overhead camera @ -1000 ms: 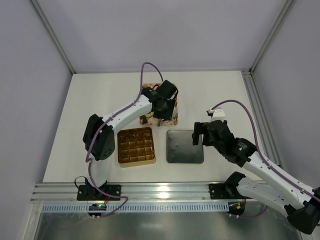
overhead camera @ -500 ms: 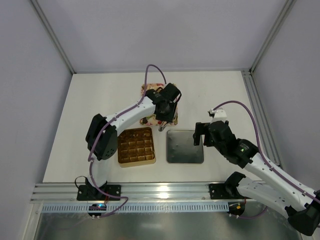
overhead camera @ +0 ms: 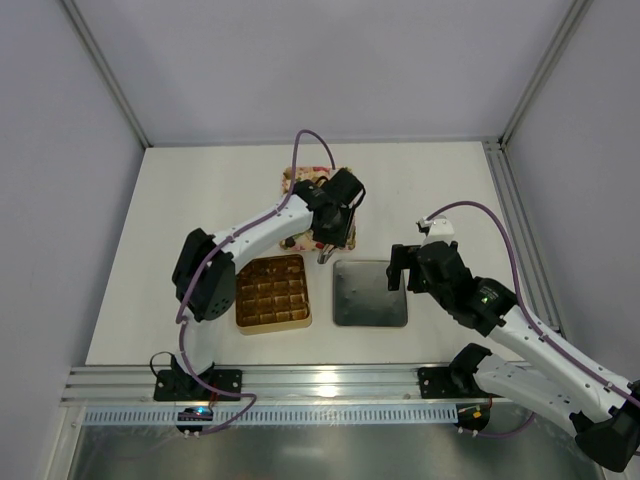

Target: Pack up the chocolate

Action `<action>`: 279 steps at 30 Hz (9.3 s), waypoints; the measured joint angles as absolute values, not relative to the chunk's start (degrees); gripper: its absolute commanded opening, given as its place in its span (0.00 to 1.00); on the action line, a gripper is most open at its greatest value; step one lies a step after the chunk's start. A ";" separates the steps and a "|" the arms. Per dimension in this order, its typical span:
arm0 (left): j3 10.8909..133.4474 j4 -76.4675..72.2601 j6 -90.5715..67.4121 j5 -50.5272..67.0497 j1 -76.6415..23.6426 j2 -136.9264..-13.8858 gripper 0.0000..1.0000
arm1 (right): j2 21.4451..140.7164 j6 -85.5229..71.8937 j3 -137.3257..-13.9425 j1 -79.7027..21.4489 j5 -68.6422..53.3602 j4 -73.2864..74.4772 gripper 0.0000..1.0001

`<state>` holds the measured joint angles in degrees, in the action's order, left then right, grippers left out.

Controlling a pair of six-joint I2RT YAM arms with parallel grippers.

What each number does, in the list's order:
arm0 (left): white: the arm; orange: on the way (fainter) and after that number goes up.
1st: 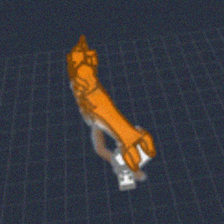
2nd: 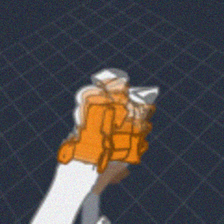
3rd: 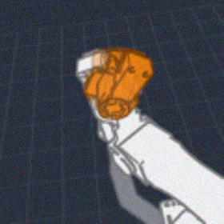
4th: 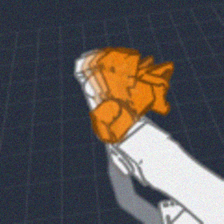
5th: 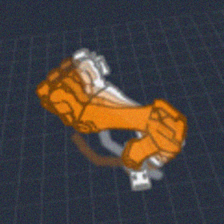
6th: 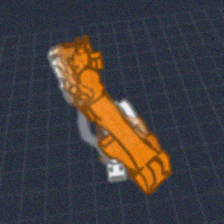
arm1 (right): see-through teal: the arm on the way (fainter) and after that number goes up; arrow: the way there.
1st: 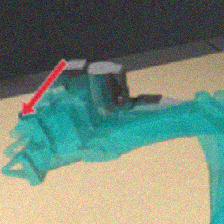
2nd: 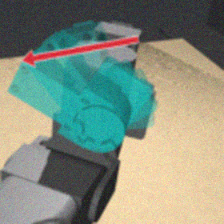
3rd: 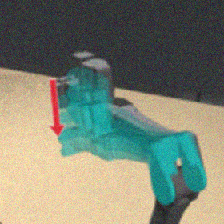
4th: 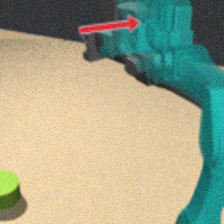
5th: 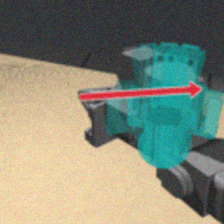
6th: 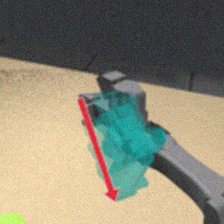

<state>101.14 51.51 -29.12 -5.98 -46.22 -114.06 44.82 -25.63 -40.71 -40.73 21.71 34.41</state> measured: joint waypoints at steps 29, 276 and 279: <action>103.07 54.74 -28.93 -9.32 -46.54 -113.95 0.19 | 44.86 -25.63 -40.58 -40.62 21.69 34.35 1.00; 71.59 71.48 -25.98 -6.70 -34.41 -65.76 0.26 | 68.25 -24.14 -47.09 -36.53 8.56 24.03 1.00; 70.17 71.66 -26.52 -5.91 -34.41 -64.10 0.26 | 68.25 -24.32 -47.09 -36.51 8.86 24.03 1.00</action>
